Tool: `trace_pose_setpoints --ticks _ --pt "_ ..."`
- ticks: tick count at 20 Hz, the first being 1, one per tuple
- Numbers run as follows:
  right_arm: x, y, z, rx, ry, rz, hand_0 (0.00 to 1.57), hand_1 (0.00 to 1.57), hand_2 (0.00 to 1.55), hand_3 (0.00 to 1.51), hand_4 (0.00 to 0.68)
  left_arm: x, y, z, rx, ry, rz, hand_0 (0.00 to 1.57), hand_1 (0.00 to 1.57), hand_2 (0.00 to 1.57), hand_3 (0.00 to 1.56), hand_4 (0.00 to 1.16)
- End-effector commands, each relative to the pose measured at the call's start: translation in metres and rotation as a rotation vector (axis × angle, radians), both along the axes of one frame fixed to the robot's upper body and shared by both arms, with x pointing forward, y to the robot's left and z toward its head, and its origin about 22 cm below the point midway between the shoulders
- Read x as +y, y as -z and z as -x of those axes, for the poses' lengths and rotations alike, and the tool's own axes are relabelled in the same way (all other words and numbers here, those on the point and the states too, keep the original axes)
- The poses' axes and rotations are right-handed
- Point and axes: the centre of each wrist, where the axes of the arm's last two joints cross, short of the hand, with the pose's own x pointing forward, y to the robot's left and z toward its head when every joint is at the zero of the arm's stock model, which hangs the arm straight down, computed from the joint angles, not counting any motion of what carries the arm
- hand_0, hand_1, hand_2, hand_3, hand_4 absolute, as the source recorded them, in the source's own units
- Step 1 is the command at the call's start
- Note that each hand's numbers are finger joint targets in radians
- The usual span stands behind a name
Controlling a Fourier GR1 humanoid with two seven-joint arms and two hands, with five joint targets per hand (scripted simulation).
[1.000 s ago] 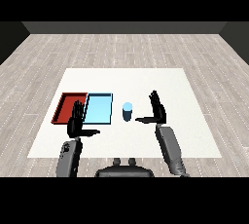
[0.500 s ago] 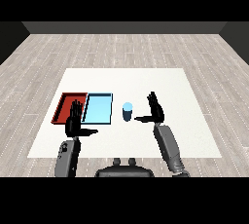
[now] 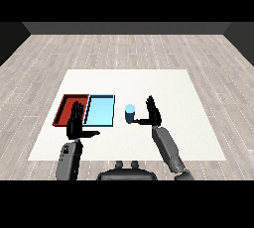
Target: Pick the blue can and put it in the blue box
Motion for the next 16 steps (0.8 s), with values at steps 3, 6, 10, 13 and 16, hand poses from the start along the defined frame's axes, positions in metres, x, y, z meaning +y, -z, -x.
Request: trace_pose_setpoints --ticks 3,6,10,13,16 --pt "0.009 0.018 -0.003 0.046 -0.009 -0.012 0.0 0.0 0.0 0.0 0.0 0.015 -0.001 -0.003 -0.019 0.013 0.004 0.0 0.0 0.0 0.0 0.0" --pt "-0.006 0.007 -0.003 0.03 -0.021 -0.002 0.0 0.0 0.0 0.0 0.0 0.007 -0.002 0.0 -0.01 -0.01 0.004 0.0 0.0 0.0 0.0 0.0" --pt "0.025 0.004 -0.015 0.056 -0.034 -0.015 0.0 0.0 0.0 0.0 0.0 0.0 -0.011 0.0 -0.007 -0.002 0.004 0.0 0.0 0.0 0.0 0.0" --pt "0.022 0.029 -0.004 0.052 -0.021 -0.024 0.0 0.0 0.0 0.0 0.0 0.012 -0.01 -0.013 -0.016 -0.004 0.009 0.0 0.0 0.0 0.0 0.0" --pt "0.02 0.023 -0.021 0.067 -0.046 -0.015 0.0 0.0 0.0 0.0 0.0 0.001 0.005 -0.015 -0.019 -0.025 0.017 0.0 0.0 0.0 0.0 0.0"
